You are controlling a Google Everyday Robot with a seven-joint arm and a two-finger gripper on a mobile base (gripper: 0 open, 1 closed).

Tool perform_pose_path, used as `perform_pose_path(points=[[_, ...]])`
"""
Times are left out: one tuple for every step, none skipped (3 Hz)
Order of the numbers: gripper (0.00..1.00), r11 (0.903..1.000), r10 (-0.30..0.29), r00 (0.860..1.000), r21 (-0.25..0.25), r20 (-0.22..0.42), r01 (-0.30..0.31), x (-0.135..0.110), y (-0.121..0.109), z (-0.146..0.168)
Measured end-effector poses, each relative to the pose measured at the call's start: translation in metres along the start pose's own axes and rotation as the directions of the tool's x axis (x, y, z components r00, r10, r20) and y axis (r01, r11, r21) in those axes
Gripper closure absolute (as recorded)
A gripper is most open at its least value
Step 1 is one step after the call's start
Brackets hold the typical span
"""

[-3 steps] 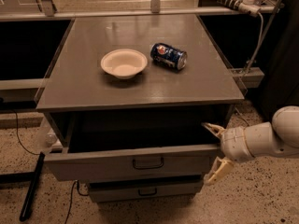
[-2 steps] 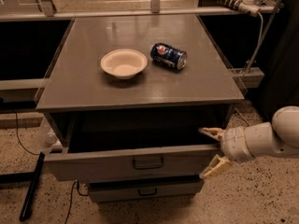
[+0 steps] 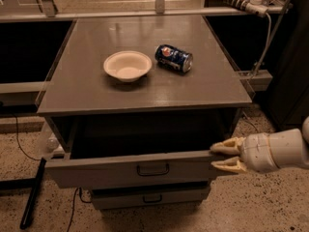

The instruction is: Open top drawer

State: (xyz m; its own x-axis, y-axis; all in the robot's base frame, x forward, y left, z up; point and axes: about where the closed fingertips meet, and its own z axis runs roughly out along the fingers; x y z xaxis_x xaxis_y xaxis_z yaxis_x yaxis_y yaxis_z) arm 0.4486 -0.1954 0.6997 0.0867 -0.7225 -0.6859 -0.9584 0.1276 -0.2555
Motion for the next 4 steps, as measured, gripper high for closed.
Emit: perform_pose_path(points=[[0.9, 0.9988, 0.025, 1.0, 0.041, 0.011, -0.026, 0.005, 0.03, -0.035], [0.87, 0.9978, 0.037, 0.999, 0.054, 0.008, -0.037, 0.009, 0.033, -0.041], [0.64, 0.9991, 0.008, 1.0, 0.041, 0.011, -0.009, 0.001, 0.024, -0.034], [0.41, 0.9983, -0.057, 0.998, -0.007, 0.012, 0.057, -0.024, 0.005, -0.004]])
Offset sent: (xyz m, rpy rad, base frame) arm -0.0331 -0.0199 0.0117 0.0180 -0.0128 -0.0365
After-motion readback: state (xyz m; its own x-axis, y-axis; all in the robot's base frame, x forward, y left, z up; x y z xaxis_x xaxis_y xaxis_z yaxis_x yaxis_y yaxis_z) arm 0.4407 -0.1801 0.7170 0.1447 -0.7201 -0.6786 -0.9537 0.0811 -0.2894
